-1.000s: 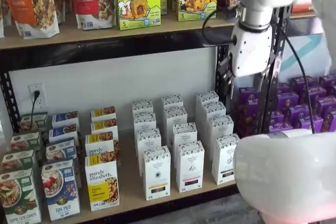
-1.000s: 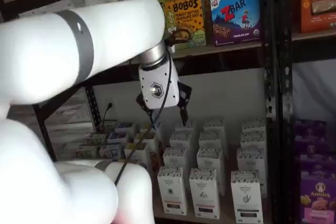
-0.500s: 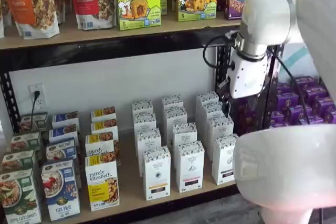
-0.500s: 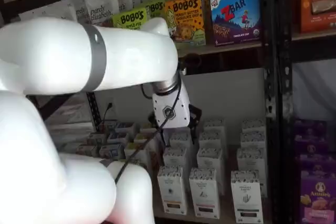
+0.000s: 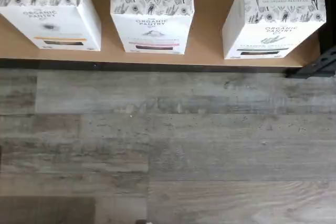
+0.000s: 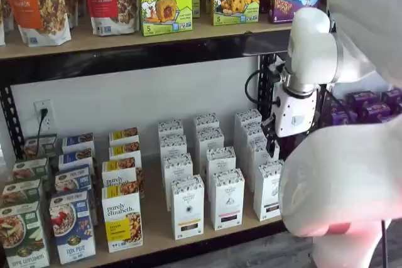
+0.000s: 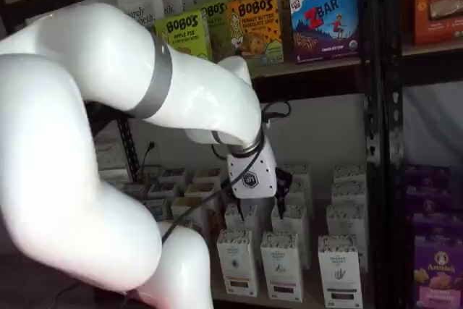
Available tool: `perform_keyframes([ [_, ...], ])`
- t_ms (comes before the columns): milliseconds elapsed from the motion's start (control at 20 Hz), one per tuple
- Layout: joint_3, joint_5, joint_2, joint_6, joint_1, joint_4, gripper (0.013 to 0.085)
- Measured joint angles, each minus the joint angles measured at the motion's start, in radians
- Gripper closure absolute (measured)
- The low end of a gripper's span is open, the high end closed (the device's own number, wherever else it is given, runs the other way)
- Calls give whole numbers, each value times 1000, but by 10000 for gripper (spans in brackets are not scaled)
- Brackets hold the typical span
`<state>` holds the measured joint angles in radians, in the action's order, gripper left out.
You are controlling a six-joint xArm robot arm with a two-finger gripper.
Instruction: Pick up the white box with a green strip in the middle, on the bottom shelf, the sixth box from the left
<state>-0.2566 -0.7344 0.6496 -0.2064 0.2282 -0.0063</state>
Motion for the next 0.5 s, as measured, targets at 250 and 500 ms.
perform_keyframes([
  [250, -3, 93, -110, 15, 19, -45, 130],
  [500, -17, 206, -258, 50, 24, -91, 130],
])
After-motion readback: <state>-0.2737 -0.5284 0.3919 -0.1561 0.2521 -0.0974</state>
